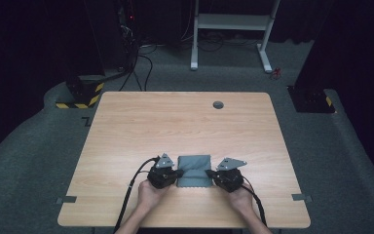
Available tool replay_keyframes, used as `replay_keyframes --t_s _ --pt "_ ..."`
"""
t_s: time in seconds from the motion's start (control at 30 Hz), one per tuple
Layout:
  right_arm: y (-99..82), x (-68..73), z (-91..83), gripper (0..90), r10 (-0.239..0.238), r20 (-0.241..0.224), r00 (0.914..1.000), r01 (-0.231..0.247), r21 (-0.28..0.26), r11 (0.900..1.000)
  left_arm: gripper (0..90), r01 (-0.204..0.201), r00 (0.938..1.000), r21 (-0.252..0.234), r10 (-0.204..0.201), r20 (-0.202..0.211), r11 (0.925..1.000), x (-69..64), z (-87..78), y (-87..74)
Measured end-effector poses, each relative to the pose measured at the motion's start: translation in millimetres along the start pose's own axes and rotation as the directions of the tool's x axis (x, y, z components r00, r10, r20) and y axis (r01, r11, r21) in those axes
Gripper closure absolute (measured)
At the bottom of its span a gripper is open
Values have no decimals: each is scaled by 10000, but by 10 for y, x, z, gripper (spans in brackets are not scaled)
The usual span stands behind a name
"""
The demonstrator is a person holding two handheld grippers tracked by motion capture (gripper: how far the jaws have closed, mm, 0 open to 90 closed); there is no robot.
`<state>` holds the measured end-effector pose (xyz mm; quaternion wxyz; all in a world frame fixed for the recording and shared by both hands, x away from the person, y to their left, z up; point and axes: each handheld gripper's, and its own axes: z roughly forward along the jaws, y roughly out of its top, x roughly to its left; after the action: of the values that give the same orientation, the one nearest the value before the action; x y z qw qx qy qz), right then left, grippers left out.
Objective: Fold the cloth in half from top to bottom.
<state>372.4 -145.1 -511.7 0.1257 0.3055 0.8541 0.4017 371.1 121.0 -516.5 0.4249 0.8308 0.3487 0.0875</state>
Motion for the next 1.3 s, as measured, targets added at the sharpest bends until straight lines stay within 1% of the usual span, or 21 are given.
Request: replay_keyframes --t_s 0.1,0.2,0.23,0.3,0.4,0.43,0.47,0.5,0.6,0.63,0.7,0.77,0.83,0.9,0.97,1.07,1.1,1.13,1.23,1.3 --pt "-7 15 0 896 -77 17 10000 77 93 9999 884 -152 9999 81 152 -20 9999 -5 -5 -7" --pt "-17 21 7 891 -74 -48 10000 75 172 9998 881 -19 10000 58 19 69 10000 -11 -7 -30" --pt "-24 21 8 887 -96 -92 9999 98 159 9998 879 -104 9999 127 103 66 9999 -8 -7 -39" --pt "-39 21 -4 864 -34 -145 9999 36 146 9999 872 -36 9999 167 34 110 9999 -21 -8 -50" --pt "-68 10 -45 834 146 -187 9997 -144 108 9998 819 14 9996 194 -19 279 9998 -30 -40 -57" --pt "-73 11 -56 831 168 -162 9997 -166 110 9998 804 -170 9995 288 162 266 9994 -39 -52 -53" --pt "-81 14 -77 828 209 -144 9997 -207 134 9997 795 -188 9995 318 180 250 9993 -53 -58 -52" --pt "-86 16 -94 824 258 -138 9996 -257 129 9996 789 -227 9993 304 218 288 9993 -52 -66 -49" --pt "-90 13 -132 818 372 -202 9991 -371 76 9993 778 -112 9988 172 104 476 9998 -38 -99 -46" --pt "-88 15 -160 819 375 -228 9990 -375 -20 9993 774 -31 9986 131 24 530 9999 -43 -111 -46" --pt "-84 22 -214 828 443 -276 9986 -450 -220 9987 769 10 9982 -47 -7 599 10000 -50 -168 -26" --pt "-70 31 -271 852 529 -248 9983 -541 -465 9975 759 -67 9988 -139 74 490 9999 -56 -215 7" --pt "-29 45 -296 881 479 -123 9988 -484 -500 9976 747 -423 9991 -258 425 49 9988 -85 -256 82" --pt "21 57 -261 894 333 -75 9994 -335 -398 9986 734 -377 9993 -368 377 -21 9986 -84 -242 123" --pt "67 65 -183 895 232 41 9997 -231 -157 9996 729 -474 9988 -162 473 -110 9987 -83 -180 154" --pt "110 42 -77 894 368 91 9993 -368 -21 9993 726 -347 9993 114 348 -108 9993 -79 -61 168" --pt "117 36 -46 894 431 92 9990 -431 36 9991 725 -255 9997 176 255 -30 9995 -82 -20 166" --pt "125 28 -7 892 409 78 9991 -410 143 9991 724 -250 9997 248 251 -11 9994 -84 -1 164" --pt "112 32 59 881 489 -69 9988 -485 464 9977 723 -546 9985 672 543 63 9962 -128 48 121" --pt "73 65 72 859 277 -248 9993 -260 663 9975 721 -735 9973 901 729 102 9932 -168 44 68"
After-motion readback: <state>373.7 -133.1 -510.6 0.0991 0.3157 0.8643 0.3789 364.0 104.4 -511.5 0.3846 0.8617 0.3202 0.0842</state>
